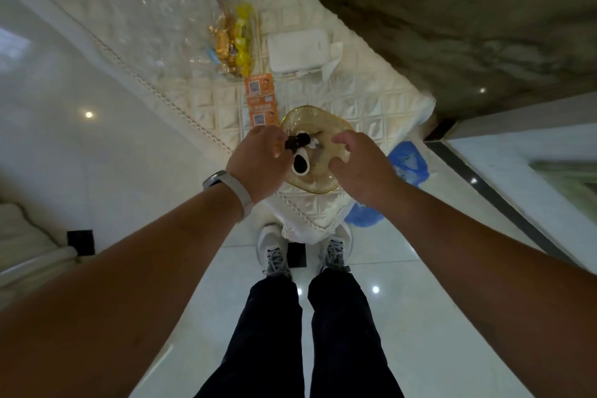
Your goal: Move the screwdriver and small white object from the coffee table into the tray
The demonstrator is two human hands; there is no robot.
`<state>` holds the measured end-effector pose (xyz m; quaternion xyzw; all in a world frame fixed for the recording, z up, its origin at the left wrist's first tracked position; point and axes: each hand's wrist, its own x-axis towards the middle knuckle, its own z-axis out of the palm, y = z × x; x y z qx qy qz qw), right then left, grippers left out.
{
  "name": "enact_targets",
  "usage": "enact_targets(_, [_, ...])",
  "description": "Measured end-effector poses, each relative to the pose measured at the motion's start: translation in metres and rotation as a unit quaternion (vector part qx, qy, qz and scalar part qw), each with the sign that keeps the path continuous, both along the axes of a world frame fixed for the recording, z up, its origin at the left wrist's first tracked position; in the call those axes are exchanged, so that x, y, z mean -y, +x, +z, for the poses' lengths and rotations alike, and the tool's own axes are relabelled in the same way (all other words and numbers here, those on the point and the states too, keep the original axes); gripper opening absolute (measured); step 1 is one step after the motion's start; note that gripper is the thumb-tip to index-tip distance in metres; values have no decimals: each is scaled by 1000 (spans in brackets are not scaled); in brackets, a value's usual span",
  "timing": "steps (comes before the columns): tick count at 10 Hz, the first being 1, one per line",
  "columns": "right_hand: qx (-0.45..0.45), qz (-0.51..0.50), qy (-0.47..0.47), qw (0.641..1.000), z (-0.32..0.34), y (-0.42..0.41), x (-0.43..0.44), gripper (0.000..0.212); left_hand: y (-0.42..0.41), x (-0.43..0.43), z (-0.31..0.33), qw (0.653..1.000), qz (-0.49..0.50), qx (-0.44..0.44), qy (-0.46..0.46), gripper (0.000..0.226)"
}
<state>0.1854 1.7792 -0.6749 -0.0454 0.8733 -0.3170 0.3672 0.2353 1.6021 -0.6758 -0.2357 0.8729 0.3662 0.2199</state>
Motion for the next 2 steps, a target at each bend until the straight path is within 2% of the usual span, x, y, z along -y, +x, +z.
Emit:
enact_targets(1, [-44, 90, 42, 994, 35, 6, -5, 42, 13, 12, 39, 993, -66, -77, -59, 47])
enact_targets(2, [-77, 177, 83, 978, 76, 12, -5, 46, 23, 19, 84, 985, -114, -86, -102, 58])
